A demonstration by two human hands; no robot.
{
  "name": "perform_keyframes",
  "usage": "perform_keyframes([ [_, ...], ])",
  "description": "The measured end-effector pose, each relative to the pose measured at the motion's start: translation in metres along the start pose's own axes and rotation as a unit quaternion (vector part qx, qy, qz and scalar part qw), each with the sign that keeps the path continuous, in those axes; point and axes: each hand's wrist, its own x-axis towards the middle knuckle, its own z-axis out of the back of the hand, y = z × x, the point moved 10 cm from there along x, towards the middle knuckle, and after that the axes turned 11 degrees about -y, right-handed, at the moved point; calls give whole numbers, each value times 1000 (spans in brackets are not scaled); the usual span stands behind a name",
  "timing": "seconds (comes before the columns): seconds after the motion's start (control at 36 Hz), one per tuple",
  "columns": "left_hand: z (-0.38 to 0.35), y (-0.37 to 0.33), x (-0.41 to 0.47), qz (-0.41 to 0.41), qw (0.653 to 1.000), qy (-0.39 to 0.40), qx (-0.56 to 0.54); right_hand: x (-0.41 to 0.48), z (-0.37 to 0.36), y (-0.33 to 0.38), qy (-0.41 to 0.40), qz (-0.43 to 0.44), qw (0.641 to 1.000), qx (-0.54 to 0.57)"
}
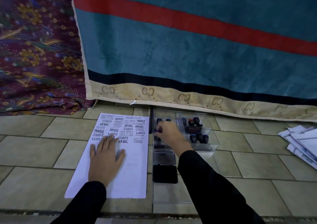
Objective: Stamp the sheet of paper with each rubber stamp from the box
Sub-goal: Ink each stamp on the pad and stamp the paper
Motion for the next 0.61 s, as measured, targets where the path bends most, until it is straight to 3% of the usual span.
perform_keyframes([
  [0.17, 0, 0, 0, 1, 1000, 4, -3, -5, 17, -10, -61, -25, 995, 71],
  [0.36, 0, 0, 0, -2, 1000, -1, 1, -43, 70, 5, -183, 43, 970, 156],
  [0.61, -1, -1, 1, -2, 1000, 7, 3, -120, 63, 7, -158, 71, 972, 160],
])
